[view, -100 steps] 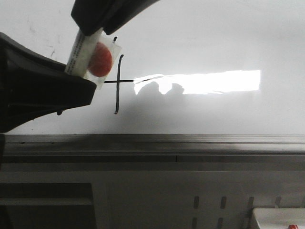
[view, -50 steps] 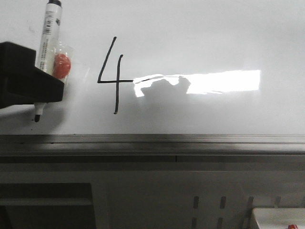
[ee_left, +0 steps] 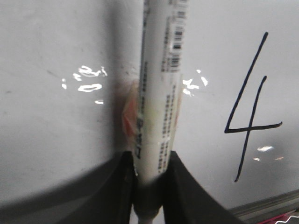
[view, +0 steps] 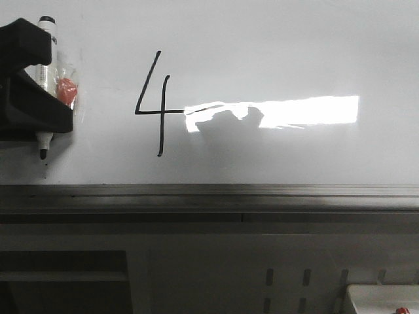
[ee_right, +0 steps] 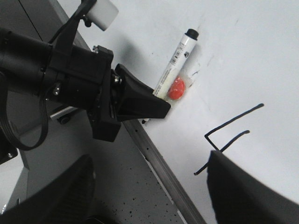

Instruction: Write number 4 on whiteboard

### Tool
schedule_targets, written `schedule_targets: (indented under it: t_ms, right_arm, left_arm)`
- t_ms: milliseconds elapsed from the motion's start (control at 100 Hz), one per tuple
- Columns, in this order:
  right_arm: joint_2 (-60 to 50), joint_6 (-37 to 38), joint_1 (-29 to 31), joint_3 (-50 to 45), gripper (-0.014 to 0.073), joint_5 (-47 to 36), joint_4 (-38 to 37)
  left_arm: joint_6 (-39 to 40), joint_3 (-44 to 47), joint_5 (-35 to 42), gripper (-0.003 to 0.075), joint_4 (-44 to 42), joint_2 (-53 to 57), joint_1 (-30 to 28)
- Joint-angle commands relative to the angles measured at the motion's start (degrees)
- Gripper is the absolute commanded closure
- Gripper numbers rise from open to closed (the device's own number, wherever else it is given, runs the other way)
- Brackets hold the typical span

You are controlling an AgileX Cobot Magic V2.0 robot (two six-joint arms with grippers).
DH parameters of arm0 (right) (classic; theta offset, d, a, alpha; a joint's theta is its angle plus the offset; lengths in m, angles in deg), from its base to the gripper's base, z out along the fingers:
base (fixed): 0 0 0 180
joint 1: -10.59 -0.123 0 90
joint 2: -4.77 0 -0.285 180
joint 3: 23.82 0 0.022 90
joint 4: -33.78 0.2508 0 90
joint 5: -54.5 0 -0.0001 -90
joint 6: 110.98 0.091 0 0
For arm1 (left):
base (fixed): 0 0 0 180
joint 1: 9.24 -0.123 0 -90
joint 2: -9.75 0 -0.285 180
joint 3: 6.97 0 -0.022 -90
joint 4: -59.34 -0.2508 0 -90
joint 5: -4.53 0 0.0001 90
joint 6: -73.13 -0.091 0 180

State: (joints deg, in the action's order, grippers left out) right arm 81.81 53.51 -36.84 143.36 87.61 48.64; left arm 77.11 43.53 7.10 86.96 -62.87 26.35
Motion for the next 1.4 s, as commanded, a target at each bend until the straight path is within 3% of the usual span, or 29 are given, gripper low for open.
schedule_targets:
  t_ms: [0,100,220,290,330,430,520,590,650,720,1030,1190,1390]
  right_arm:
    - [-1.74,-0.57,0.31,1.78,0.0144,-4.0,0.22]
    - [-1.74,-0.57,0.31,1.78,0.0144,-4.0,0.22]
    - [-1.74,-0.57,0.31,1.78,0.0144,-4.0,0.22]
    - [-1.74,-0.57,0.31,1.78,0.0144,-4.0,0.12]
    - [-1.74,-0.57,0.31,1.78,0.0145,-4.0,-0.35]
    - [-2.39,-0.57,0.31,1.57,0.019,-4.0,-3.73]
    - [-5.0,-0.57,0.31,-0.01,0.0351,-5.04,-4.56]
    - [-8.07,-0.57,0.31,-2.7,0.0524,-7.37,-5.15]
    - [-11.48,-0.57,0.31,-5.47,0.0669,-10.34,-5.36]
    - [-15.49,-0.57,0.31,-9.59,0.0658,-14.79,-5.65]
    - [-35.83,-0.57,0.31,-34.05,0.0658,-33.12,-6.25]
    - [-46.02,-0.57,0.31,-44.65,0.0658,-32.39,-6.25]
    - [-53.7,-0.57,0.31,-50.62,0.0658,-32.3,-6.25]
  left_arm:
    - [0.42,-1.51,2.63,0.072,0.62,-0.89,-0.42]
    - [0.42,-1.51,2.75,0.0591,0.25,-1.02,-0.42]
    - [0.42,-1.51,3.09,0.0318,0.25,-1.02,-0.42]
    - [0.42,-1.51,2.73,0.0232,0.25,-1.02,-0.42]
    - [0.42,-1.51,2.63,0.0223,0.25,-1.02,-0.42]
    - [-0.31,-1.51,2.53,0.0237,-0.29,0.79,-0.42]
    - [-0.32,-1.51,2.31,0.0294,-3.45,4.61,-0.42]
    - [-0.32,-1.13,2.04,0.0411,-4.53,8.98,-0.42]
    - [-0.32,-0.56,2.29,0.0567,-5.05,13.44,-0.42]
    - [-0.32,0.32,3.12,0.0744,-7.5,18.24,-0.42]
    - [-0.43,8.57,3.23,0.0741,-27.22,39.7,-0.42]
    - [-0.43,13.72,2.47,0.0741,-30.44,47.67,-0.42]
    - [-0.15,15.18,2.61,0.0741,-30.32,51.36,-0.42]
